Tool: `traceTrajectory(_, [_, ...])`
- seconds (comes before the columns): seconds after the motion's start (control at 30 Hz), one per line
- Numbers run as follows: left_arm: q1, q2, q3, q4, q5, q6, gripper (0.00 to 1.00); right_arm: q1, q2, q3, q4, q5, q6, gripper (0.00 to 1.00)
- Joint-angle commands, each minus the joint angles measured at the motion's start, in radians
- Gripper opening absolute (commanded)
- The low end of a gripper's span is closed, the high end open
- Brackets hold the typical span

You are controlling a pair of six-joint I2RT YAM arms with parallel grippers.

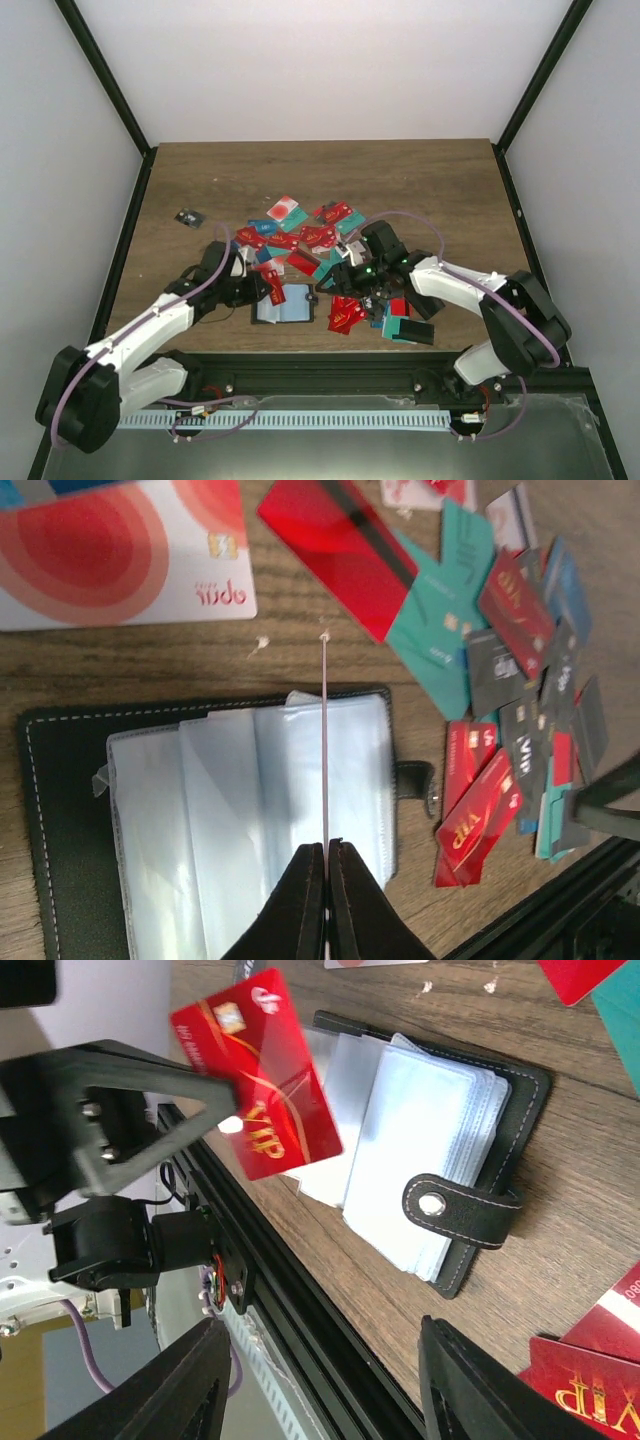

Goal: Put the credit cards into the card holder
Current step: Insert the credit card into the card holder.

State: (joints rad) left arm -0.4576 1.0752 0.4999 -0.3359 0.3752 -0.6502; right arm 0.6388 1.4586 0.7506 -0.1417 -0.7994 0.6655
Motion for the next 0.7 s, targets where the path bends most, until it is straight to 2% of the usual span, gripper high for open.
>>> traceTrajectory(0.0, [0.008, -0.094, 0.004, -0.045, -0.034, -0.002, 0.04, 0.005, 0.028, 0.017, 0.017, 0.003, -0.021, 0.53])
traceTrajectory(0.67, [0.01, -0.016, -0.074, 0.066, 0.047, 0.014, 0.04, 0.005, 0.176, -0.004, 0.118, -0.03, 0.018, 0.48])
